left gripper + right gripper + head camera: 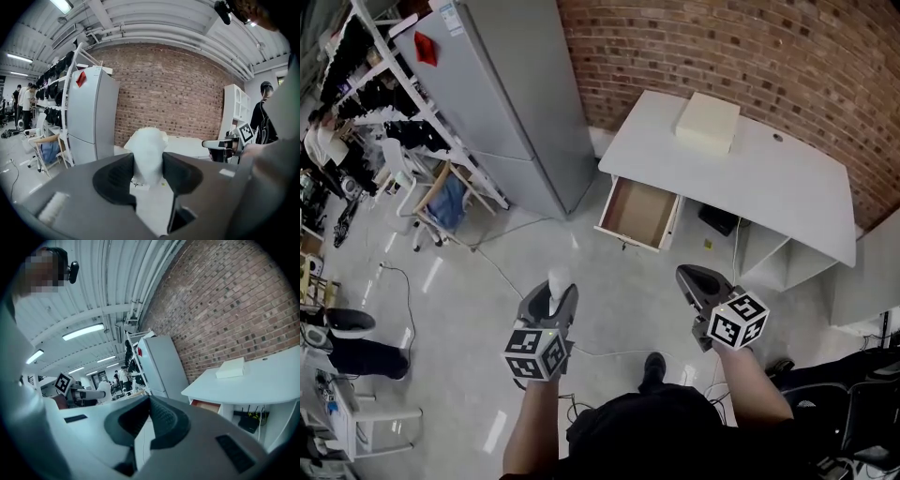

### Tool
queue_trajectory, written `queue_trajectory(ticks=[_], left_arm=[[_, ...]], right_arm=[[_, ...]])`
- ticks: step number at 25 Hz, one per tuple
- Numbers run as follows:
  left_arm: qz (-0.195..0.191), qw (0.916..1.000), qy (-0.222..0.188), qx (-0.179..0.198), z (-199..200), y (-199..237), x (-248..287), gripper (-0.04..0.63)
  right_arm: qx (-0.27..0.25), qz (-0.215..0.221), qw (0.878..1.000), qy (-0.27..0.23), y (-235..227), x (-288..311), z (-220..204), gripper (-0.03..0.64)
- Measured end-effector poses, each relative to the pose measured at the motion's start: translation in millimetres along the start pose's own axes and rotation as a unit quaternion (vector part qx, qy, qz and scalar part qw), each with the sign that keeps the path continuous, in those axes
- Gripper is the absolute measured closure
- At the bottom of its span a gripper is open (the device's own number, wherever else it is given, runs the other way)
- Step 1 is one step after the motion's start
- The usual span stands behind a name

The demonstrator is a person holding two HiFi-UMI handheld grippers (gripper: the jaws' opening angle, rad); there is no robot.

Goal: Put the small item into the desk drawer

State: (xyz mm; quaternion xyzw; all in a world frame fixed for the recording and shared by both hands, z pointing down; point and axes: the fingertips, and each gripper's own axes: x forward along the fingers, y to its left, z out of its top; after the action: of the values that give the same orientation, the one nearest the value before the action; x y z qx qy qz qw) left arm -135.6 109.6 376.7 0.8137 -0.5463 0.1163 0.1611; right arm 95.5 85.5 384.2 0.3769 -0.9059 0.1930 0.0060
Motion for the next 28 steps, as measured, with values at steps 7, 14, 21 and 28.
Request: queue_trajectory(ticks=[7, 14, 21, 28], left_arm=[[-0.015, 0.9998, 0.009, 0.011, 14.3, -23.8, 51.3, 0.408], [-0.029, 0.9993, 0.010, 0.021, 33.5, -28.5, 83.0, 0.408], [-0.055, 0.9983, 0.007, 0.016, 44.8, -7.7, 130.6, 0.408], [-0.085, 0.9963, 0.002, 0.017, 74.1, 39.7, 195.0, 0.408]], right_arm=[[0.012, -0.005, 1.000, -0.001, -51.0, 2.4, 7.1, 0.606], [0.025, -0.017, 1.000, -0.007, -73.9, 6.6, 16.3, 0.606], [0.023, -0.038, 0.999, 0.005, -102.6, 30.9, 16.3, 0.606], [0.014, -0.065, 0.998, 0.022, -133.0, 94.7, 36.1, 0.606]])
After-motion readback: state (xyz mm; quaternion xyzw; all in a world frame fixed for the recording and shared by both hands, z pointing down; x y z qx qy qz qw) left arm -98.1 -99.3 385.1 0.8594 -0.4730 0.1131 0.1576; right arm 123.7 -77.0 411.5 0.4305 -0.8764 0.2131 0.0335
